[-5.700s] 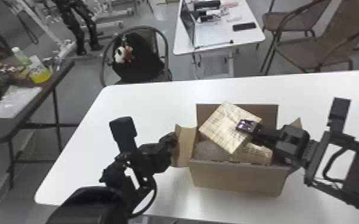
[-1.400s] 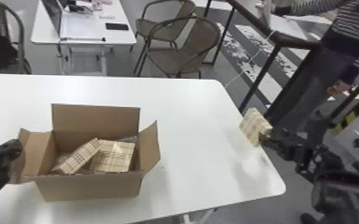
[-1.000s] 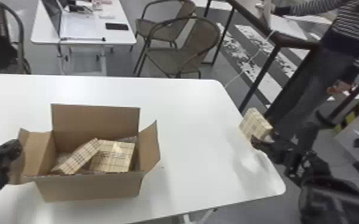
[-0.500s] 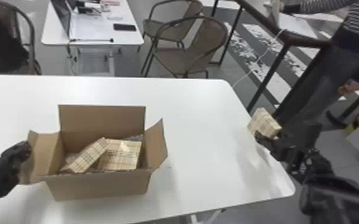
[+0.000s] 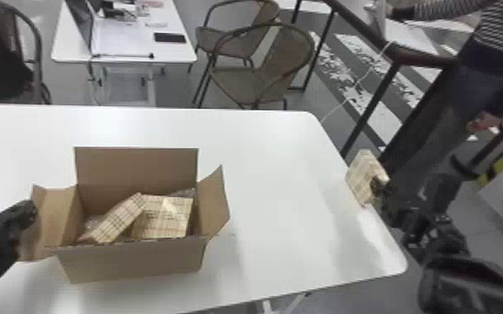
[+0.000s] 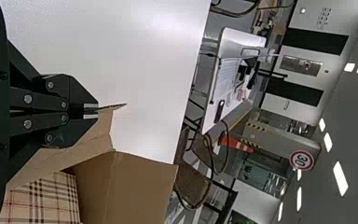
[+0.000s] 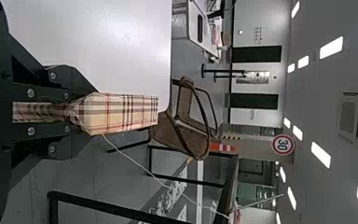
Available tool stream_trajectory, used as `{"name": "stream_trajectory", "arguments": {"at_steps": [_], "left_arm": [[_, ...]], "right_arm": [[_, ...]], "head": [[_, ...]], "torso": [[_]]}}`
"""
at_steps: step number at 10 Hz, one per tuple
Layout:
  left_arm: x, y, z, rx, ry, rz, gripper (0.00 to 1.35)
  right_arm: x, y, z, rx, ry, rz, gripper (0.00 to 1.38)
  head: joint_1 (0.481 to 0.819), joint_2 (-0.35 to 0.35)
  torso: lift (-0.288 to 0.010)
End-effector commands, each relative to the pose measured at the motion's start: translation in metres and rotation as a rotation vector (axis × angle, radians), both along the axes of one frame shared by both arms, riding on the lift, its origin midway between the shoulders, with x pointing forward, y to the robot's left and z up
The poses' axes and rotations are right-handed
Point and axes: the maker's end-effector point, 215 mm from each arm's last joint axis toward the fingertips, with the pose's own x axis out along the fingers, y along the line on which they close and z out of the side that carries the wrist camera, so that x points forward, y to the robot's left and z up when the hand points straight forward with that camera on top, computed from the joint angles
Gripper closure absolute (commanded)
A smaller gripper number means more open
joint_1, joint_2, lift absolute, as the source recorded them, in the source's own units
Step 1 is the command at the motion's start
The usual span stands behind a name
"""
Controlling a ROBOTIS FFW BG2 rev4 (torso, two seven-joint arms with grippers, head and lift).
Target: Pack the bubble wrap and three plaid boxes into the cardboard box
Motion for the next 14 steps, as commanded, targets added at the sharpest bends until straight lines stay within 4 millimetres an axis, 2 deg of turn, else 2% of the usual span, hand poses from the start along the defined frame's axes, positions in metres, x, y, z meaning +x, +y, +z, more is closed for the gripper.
{"name": "stream_trajectory", "arguments": {"at_steps": [1,2,3,4,5,6,7,8,9,11,12,13,14], "left_arm": [[0.000,-0.003,0.000,-0.007,0.000,-0.001,1.22],[0.001,-0.004,-0.001,-0.007,0.000,-0.002,1.22],[0.000,-0.003,-0.001,-0.005,0.000,0.000,1.22],[0.001,-0.003,-0.001,-0.005,0.001,-0.001,1.22],[0.002,-0.004,0.000,-0.002,0.000,-0.004,1.22],[0.003,-0.005,0.001,-0.001,-0.003,-0.005,1.22],[0.004,-0.006,0.002,-0.001,-0.005,-0.006,1.22],[0.005,-0.009,0.003,0.000,-0.006,-0.012,1.22],[0.007,-0.012,0.004,-0.002,-0.006,-0.017,1.22],[0.007,-0.011,0.002,0.000,-0.002,-0.016,1.22],[0.007,-0.011,0.002,0.000,-0.002,-0.015,1.22],[0.007,-0.011,0.002,-0.001,-0.003,-0.014,1.22],[0.006,-0.009,0.001,0.000,-0.001,-0.011,1.22]], "right_arm": [[0.002,0.007,0.016,0.007,-0.034,0.011,1.25],[0.009,0.039,0.040,0.073,-0.074,0.065,1.25],[0.021,0.096,0.080,0.176,-0.116,0.168,1.25],[0.030,0.166,0.121,0.292,-0.138,0.303,1.25],[0.031,0.244,0.147,0.450,-0.084,0.461,1.25],[0.019,0.325,0.169,0.625,0.005,0.637,1.25],[-0.001,0.380,0.193,0.762,0.081,0.774,1.25],[-0.023,0.415,0.215,0.886,0.164,0.872,1.25],[-0.046,0.441,0.227,1.012,0.250,0.933,1.25],[-0.097,0.484,0.235,1.331,0.465,0.985,1.25],[-0.106,0.487,0.226,1.415,0.538,0.956,1.25],[-0.096,0.474,0.212,1.452,0.522,0.838,1.25],[-0.083,0.457,0.198,1.464,0.460,0.715,1.25]], "head": [[0.695,-0.280],[0.695,-0.276],[0.695,-0.265],[0.695,-0.225],[0.695,-0.164],[0.695,-0.084],[0.695,-0.005],[0.695,0.041],[0.695,0.113],[0.695,0.193],[0.695,0.208],[0.695,0.241],[0.695,0.245]], "torso": [[-0.132],[-0.132],[-0.132],[-0.132],[-0.132],[-0.132],[-0.132],[-0.132],[-0.132],[-0.132],[-0.132],[-0.132],[-0.132]]}}
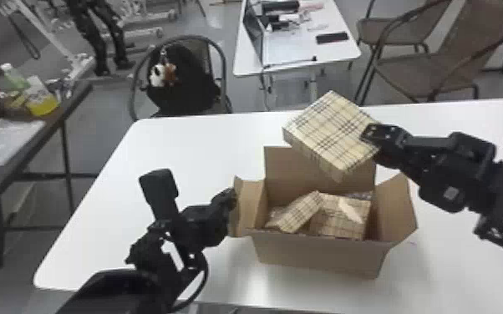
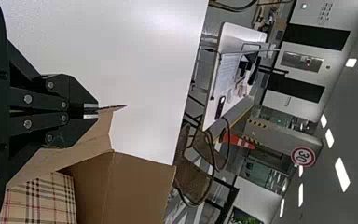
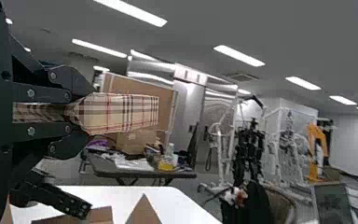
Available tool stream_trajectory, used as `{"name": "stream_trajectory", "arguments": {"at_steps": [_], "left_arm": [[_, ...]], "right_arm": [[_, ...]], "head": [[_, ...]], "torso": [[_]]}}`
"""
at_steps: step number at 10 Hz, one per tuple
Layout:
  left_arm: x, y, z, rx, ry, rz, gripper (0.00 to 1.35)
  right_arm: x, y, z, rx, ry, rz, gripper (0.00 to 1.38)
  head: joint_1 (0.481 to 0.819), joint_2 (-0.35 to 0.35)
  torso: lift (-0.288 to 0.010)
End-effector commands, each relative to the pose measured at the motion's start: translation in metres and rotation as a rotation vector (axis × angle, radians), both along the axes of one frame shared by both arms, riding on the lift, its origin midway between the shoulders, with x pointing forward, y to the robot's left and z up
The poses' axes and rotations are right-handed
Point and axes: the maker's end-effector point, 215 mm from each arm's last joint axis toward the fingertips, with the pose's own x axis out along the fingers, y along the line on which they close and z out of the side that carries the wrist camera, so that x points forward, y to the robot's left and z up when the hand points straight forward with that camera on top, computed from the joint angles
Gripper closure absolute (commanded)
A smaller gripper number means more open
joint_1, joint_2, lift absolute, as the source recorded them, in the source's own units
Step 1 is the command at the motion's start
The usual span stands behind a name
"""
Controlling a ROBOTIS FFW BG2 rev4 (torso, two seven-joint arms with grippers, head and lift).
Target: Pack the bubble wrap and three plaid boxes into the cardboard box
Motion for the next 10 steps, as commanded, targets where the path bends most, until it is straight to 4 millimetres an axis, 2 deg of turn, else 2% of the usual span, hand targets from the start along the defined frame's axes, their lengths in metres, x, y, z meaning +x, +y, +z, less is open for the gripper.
{"name": "stream_trajectory", "arguments": {"at_steps": [1,2,3,6,8,9,10], "left_arm": [[-0.001,0.001,-0.002,-0.006,0.003,0.005,1.22],[-0.002,0.002,-0.003,-0.005,0.005,0.007,1.22],[-0.003,0.003,-0.003,-0.006,0.005,0.010,1.22],[-0.003,0.003,-0.002,-0.008,0.002,0.009,1.22],[-0.004,0.004,-0.004,-0.008,0.006,0.011,1.22],[-0.005,0.004,-0.004,-0.008,0.006,0.011,1.22],[-0.005,0.005,-0.004,-0.006,0.006,0.011,1.22]], "right_arm": [[0.017,-0.030,-0.021,-0.020,0.035,-0.188,1.25],[0.021,-0.036,-0.042,0.028,0.098,-0.285,1.25],[0.019,-0.030,-0.062,0.105,0.167,-0.334,1.25],[0.000,0.009,-0.107,0.270,0.392,-0.306,1.25],[-0.007,0.008,-0.128,0.275,0.455,-0.358,1.25],[-0.002,-0.006,-0.132,0.241,0.426,-0.417,1.25],[-0.004,-0.009,-0.137,0.238,0.434,-0.439,1.23]], "head": [[0.695,0.229],[0.695,0.217],[0.695,0.194],[0.695,0.206],[0.695,0.242],[0.695,0.245],[0.695,0.242]], "torso": [[-0.132],[-0.132],[-0.132],[-0.132],[-0.132],[-0.132],[-0.132]]}}
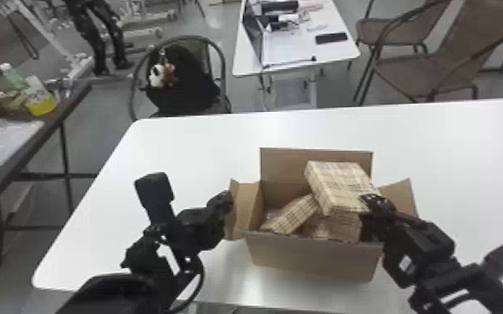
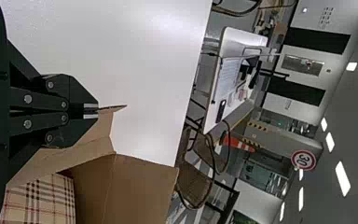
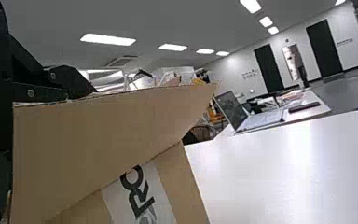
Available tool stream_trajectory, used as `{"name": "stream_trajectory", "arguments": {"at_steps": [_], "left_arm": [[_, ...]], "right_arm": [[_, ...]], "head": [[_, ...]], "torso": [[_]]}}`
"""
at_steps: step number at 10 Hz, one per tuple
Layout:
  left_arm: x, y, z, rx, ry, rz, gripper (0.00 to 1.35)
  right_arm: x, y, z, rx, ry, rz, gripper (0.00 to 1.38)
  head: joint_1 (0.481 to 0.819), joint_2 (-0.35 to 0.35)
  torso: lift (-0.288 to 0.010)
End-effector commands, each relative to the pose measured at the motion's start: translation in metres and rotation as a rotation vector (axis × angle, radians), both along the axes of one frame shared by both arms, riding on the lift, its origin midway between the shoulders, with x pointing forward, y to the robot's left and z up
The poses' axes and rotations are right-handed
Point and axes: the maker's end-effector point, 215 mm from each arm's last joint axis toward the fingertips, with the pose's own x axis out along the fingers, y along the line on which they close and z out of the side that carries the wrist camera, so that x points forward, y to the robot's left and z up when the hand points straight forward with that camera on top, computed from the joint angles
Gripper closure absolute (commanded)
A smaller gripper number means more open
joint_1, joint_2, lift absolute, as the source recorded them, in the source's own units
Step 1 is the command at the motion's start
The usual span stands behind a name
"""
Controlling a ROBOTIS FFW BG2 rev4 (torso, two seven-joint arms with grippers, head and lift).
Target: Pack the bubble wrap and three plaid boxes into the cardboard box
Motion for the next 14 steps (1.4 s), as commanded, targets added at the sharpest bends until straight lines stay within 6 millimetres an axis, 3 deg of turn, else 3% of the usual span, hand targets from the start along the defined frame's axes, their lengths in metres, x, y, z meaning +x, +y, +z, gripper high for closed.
{"name": "stream_trajectory", "arguments": {"at_steps": [1,2,3,6,7,8,9,11,12,14], "left_arm": [[0.000,-0.001,0.000,-0.004,0.000,0.002,1.22],[0.000,0.000,0.000,-0.003,0.000,0.004,1.22],[0.000,-0.001,0.000,-0.004,0.000,0.002,1.22],[0.002,-0.002,0.001,0.000,-0.002,0.001,1.22],[0.003,-0.003,0.002,0.004,-0.004,0.000,1.22],[0.004,-0.002,0.004,0.005,-0.007,0.000,1.22],[0.004,-0.002,0.003,0.007,-0.007,0.001,1.22],[0.005,-0.002,0.004,0.007,-0.008,0.001,1.22],[0.004,0.000,0.003,0.009,-0.007,0.004,1.22],[0.006,0.000,0.005,0.007,-0.011,0.005,1.22]], "right_arm": [[-0.005,-0.001,-0.003,-0.001,0.010,-0.008,0.85],[-0.007,0.007,0.014,0.020,-0.018,0.028,0.31],[-0.009,0.010,0.037,0.038,-0.061,0.083,0.02],[-0.054,0.024,0.087,-0.017,-0.281,0.534,0.23],[-0.067,0.027,0.101,-0.027,-0.360,0.633,0.25],[-0.068,0.023,0.106,-0.066,-0.411,0.657,0.25],[-0.052,0.006,0.095,-0.189,-0.448,0.598,0.25],[0.020,-0.084,0.080,-0.679,-0.622,0.275,0.25],[0.040,-0.131,0.069,-0.939,-0.653,0.165,0.25],[0.052,-0.212,0.043,-1.371,-0.614,0.001,0.25]], "head": [[0.695,0.232],[0.695,0.228],[0.695,0.235],[0.695,0.256],[0.695,0.267],[0.695,0.275],[0.695,0.276],[0.695,0.246],[0.695,0.194],[0.695,0.068]], "torso": [[-0.132],[-0.132],[-0.132],[-0.132],[-0.132],[-0.132],[-0.132],[-0.132],[-0.132],[-0.132]]}}
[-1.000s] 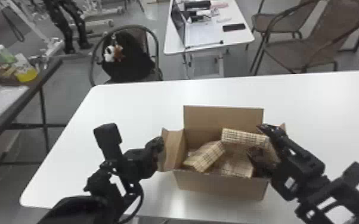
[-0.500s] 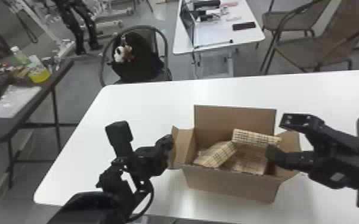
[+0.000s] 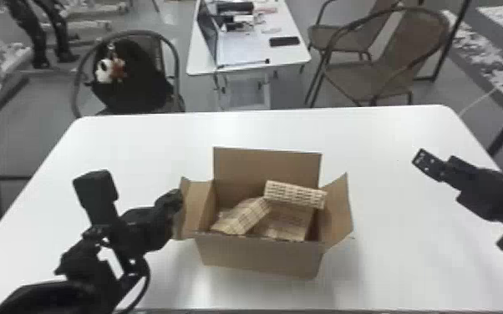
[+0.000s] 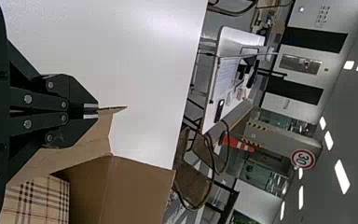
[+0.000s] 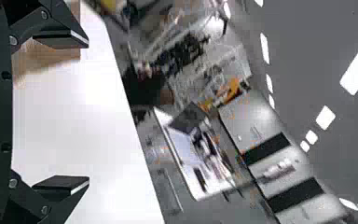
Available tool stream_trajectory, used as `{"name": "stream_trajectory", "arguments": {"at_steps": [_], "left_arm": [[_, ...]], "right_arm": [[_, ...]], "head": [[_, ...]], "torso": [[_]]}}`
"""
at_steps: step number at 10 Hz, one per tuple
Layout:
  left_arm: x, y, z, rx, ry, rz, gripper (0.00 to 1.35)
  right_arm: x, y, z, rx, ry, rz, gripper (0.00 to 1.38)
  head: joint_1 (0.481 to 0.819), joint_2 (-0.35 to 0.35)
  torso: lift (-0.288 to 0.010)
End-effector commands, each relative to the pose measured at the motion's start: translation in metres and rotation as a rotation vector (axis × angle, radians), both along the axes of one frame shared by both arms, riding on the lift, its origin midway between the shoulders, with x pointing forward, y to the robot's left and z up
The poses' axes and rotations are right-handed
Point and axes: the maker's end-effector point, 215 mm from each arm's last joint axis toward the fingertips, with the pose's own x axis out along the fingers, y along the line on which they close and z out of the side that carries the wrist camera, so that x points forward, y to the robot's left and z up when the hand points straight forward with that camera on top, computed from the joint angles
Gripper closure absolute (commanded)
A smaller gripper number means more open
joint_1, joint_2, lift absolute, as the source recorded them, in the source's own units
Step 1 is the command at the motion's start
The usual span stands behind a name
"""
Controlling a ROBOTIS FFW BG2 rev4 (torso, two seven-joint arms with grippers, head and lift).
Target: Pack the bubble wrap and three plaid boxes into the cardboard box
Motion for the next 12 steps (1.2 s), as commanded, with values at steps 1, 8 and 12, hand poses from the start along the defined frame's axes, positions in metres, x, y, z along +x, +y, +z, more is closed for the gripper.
{"name": "stream_trajectory", "arguments": {"at_steps": [1,8,12], "left_arm": [[0.001,-0.001,0.000,-0.006,-0.004,0.003,1.22],[0.021,0.044,0.018,0.062,-0.033,0.125,1.22],[0.039,0.163,0.010,0.148,-0.036,0.401,1.22]], "right_arm": [[-0.004,-0.058,-0.020,-0.239,-0.074,-0.180,0.25],[-0.040,-0.123,-0.113,-0.496,-0.058,-0.300,0.25],[-0.036,-0.112,-0.121,-0.484,-0.042,-0.272,0.25]], "head": [[0.695,0.013],[0.695,-0.114],[0.695,0.007]], "torso": [[-0.132],[-0.132],[-0.132]]}}
